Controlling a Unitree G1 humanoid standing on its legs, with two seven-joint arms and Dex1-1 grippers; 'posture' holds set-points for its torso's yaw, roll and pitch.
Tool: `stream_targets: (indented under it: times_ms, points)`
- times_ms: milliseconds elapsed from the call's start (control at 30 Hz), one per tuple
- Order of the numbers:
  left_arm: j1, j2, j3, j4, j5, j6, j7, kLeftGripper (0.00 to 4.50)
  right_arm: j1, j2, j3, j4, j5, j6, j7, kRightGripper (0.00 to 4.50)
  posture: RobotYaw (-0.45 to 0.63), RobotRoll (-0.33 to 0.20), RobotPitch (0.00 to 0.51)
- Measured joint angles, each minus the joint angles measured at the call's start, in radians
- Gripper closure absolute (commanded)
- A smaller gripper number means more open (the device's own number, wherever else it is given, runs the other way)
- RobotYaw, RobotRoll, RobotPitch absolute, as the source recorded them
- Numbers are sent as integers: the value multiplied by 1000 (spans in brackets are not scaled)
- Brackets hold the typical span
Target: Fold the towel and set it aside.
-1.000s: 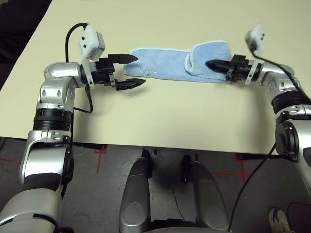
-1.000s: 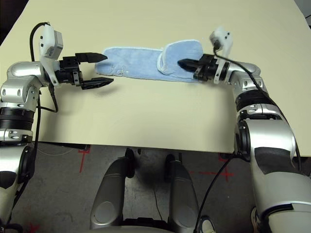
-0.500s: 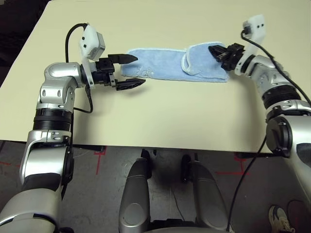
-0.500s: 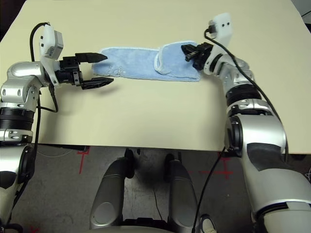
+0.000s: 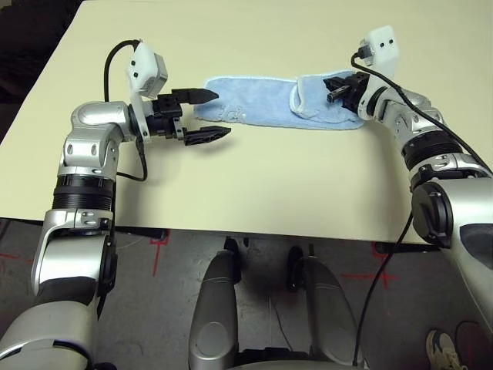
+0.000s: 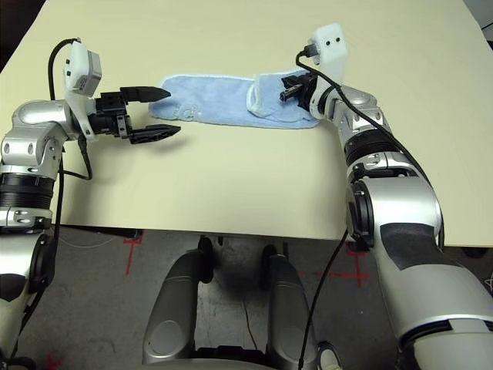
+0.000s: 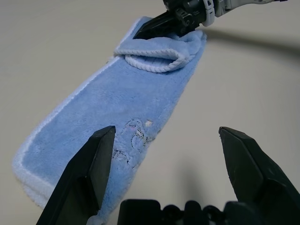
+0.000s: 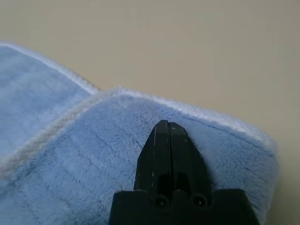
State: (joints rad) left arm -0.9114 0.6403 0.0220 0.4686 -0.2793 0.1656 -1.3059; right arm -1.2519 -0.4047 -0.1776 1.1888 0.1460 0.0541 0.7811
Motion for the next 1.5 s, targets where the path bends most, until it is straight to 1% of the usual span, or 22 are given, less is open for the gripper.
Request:
stream_targets:
  times_ms: [67, 100, 133, 200, 300, 467, 600, 700, 733, 767, 900, 1000, 1100, 1167, 1233, 1267, 1333, 1433, 1500]
  points:
    - [0, -1, 0, 0, 0, 0, 5, 0, 12, -11, -41, -23, 58, -2, 93, 4448, 88, 0, 313]
    - [0, -2, 0, 1, -1, -1, 5, 0, 21, -24, -67, -55, 98, 7, 168, 4448, 84, 0, 312]
    - [0, -2, 0, 1, -1, -1, 5, 0, 24, -35, -75, -78, 118, 13, 209, 4448, 81, 0, 312]
    - [0, -2, 0, 1, -2, -2, 5, 0, 56, -86, -74, -168, 148, 14, 331, 4448, 74, 0, 310]
    - [0, 1, 3, 7, -2, -4, 5, 0, 139, -167, -47, -267, 150, -8, 473, 4448, 65, 0, 305]
    - [0, -3, 4, 17, -2, -8, 5, 0, 249, -239, 21, -315, 122, -60, 612, 4448, 67, 0, 302]
    - [0, -2, 4, 19, -2, -9, 4, 0, 290, -294, 40, -328, 108, -121, 690, 4448, 66, 0, 304]
    - [0, -2, 3, 20, -2, -9, 2, 0, 311, -299, 50, -328, 102, -167, 712, 4448, 68, 0, 305]
    - [0, -2, 3, 20, -2, -8, 1, 0, 315, -299, 52, -328, 99, -178, 712, 3986, 69, 0, 307]
    - [0, -2, 3, 20, -2, -8, 0, 0, 315, -299, 53, -328, 98, -184, 712, 3803, 69, 0, 307]
    - [0, -2, 4, 17, -3, -1, -3, 0, 315, -298, 53, -327, 97, -200, 711, 2313, 73, 0, 306]
    - [9, -1, 11, -1, -17, 52, 12, 0, 315, -294, 54, -327, 97, -216, 714, 1222, 84, 0, 306]
    - [16, -1, 69, -51, -92, 254, 95, 0, 315, -282, 55, -329, 99, -220, 722, 66, 89, 0, 307]
    - [4, -1, 118, -79, -145, 418, 171, 0, 315, -276, 55, -333, 104, -214, 722, 28, 93, 0, 308]
    - [-58, -5, 198, -77, -217, 698, 309, 0, 314, -265, 55, -348, 110, -200, 720, 28, 95, 0, 309]
    - [-95, -4, 239, -78, -246, 813, 368, 0, 314, -260, 55, -358, 111, -194, 719, 28, 97, 0, 310]
    - [-146, -7, 312, -79, -288, 988, 470, 0, 314, -252, 55, -373, 117, -180, 714, 28, 99, 0, 311]
    - [-165, -23, 409, -69, -313, 1162, 594, 0, 314, -251, 55, -390, 119, -163, 706, 28, 101, 0, 312]
    - [-163, -41, 444, -69, -325, 1243, 643, 0, 314, -250, 55, -401, 120, -157, 703, 28, 100, 0, 314]
